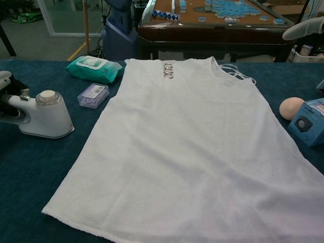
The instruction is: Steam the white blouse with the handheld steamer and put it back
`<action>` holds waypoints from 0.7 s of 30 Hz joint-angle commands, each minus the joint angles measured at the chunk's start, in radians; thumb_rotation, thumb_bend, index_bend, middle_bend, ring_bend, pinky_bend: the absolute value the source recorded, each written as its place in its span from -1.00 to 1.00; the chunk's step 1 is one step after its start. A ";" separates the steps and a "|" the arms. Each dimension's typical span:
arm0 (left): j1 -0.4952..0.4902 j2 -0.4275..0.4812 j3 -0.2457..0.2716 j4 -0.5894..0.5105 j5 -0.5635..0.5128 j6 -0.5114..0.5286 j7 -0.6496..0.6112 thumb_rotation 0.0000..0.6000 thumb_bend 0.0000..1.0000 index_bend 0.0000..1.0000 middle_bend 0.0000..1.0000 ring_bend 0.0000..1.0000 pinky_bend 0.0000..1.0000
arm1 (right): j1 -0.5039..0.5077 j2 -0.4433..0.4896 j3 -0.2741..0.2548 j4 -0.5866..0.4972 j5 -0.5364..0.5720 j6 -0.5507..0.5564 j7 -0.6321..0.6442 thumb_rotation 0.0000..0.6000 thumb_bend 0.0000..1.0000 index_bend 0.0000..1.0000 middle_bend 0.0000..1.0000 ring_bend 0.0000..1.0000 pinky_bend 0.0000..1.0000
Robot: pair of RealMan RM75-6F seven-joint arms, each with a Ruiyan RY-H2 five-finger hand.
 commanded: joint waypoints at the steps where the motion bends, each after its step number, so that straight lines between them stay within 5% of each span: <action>1: 0.003 0.009 0.003 -0.010 -0.004 -0.020 -0.010 1.00 -0.58 -0.02 -0.06 -0.23 -0.06 | -0.011 0.006 0.006 0.003 -0.001 0.007 0.008 1.00 -0.09 -1.00 -0.84 -1.00 -0.96; 5: 0.010 0.041 0.006 -0.059 -0.011 -0.037 0.011 1.00 -0.69 -0.72 -0.52 -0.65 -0.30 | -0.017 0.005 0.013 0.013 -0.001 0.003 0.019 1.00 -0.09 -1.00 -0.84 -1.00 -0.96; 8: 0.017 0.071 0.004 -0.112 -0.021 -0.039 0.040 1.00 -0.74 -0.99 -0.77 -0.86 -0.46 | -0.020 0.001 0.021 0.021 -0.001 -0.001 0.028 1.00 -0.09 -1.00 -0.84 -1.00 -0.96; 14: 0.039 0.121 -0.001 -0.206 -0.031 -0.004 0.090 1.00 -0.83 -1.00 -0.98 -1.00 -0.62 | -0.033 -0.005 0.037 0.051 0.011 0.003 0.059 1.00 -0.09 -1.00 -0.84 -1.00 -0.96; 21: 0.081 0.184 0.006 -0.315 -0.030 0.058 0.137 1.00 -0.89 -1.00 -1.00 -1.00 -0.66 | -0.059 -0.010 0.044 0.099 0.044 0.006 0.101 1.00 -0.09 -1.00 -0.84 -1.00 -0.96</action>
